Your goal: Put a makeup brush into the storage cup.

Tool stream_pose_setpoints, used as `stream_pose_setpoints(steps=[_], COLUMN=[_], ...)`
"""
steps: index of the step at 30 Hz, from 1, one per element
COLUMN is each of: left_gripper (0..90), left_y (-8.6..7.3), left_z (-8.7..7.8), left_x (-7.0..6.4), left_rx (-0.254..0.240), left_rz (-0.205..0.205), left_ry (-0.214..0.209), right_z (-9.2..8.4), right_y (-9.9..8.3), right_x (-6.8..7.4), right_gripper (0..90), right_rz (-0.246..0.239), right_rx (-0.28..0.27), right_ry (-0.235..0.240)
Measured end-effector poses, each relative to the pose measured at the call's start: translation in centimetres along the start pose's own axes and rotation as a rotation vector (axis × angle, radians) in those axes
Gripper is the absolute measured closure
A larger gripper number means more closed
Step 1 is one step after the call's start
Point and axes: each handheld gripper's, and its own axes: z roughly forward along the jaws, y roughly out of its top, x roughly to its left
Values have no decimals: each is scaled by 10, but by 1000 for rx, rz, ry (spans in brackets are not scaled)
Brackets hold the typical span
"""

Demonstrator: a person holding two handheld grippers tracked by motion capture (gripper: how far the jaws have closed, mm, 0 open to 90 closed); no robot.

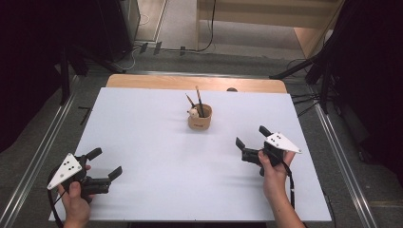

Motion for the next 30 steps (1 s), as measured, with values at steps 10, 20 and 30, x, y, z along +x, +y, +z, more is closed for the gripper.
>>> stream_pose_setpoints(steps=[10,20,30], left_gripper=[0,0,0], left_y=[0,0,0], left_z=[0,1,1], left_x=[0,-1,-2], left_rx=[2,2,-1], left_rz=[3,4,2], left_ry=[-2,-5,-6], right_z=[-20,-39,-55], right_y=[-10,-20,-29], right_x=[-13,-23,-29], right_gripper=[0,0,0], right_rz=[7,5,12], right_rx=[7,17,30], right_ry=[-22,-34,-41])
